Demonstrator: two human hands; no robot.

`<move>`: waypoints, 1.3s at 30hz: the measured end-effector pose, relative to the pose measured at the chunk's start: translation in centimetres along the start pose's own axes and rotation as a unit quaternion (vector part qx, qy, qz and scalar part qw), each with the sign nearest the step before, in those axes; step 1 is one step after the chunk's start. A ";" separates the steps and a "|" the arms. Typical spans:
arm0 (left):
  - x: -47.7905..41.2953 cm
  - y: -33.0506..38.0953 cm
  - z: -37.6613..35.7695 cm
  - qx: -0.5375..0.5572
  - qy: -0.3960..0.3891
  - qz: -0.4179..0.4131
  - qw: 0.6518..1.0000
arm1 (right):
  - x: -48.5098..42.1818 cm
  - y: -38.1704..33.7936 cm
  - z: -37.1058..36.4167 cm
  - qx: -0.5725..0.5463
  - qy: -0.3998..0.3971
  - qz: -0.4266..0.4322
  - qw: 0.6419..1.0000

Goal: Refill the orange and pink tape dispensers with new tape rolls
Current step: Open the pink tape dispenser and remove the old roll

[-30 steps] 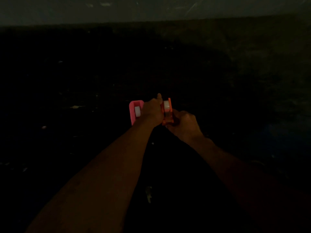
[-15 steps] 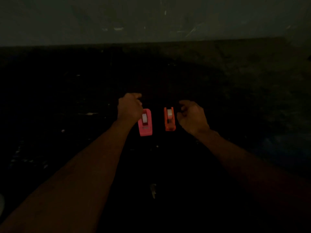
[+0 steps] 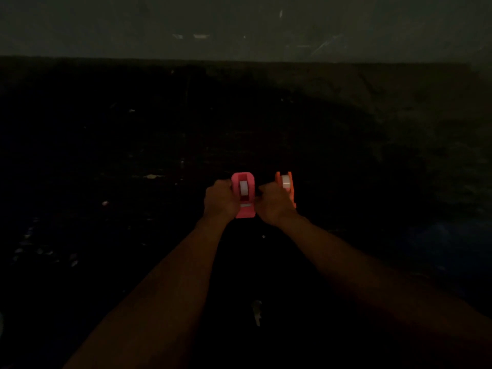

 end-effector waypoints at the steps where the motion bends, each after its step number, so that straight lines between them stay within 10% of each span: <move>1: -0.1 -0.1 0.0 -0.001 0.001 -0.005 1.000 | 0.0 0.1 -0.3 -0.008 -0.004 -0.004 1.000; 20: 20.6 1.1 7.3 0.097 -0.031 -0.014 0.995 | 20.6 2.5 9.4 -0.203 0.054 0.003 0.978; 39: 38.3 -10.0 2.4 0.042 -0.064 -0.008 0.997 | 38.1 12.0 0.9 -0.187 0.006 -0.019 0.982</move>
Point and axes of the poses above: each hand's wrist, its own x-axis away from the middle knuckle, its own z-axis out of the back of the hand, y = z × x, the point moved 7 cm from there along -x, towards the middle knuckle, and after that the axes turned 11 degrees about y, right-handed, at the moved point
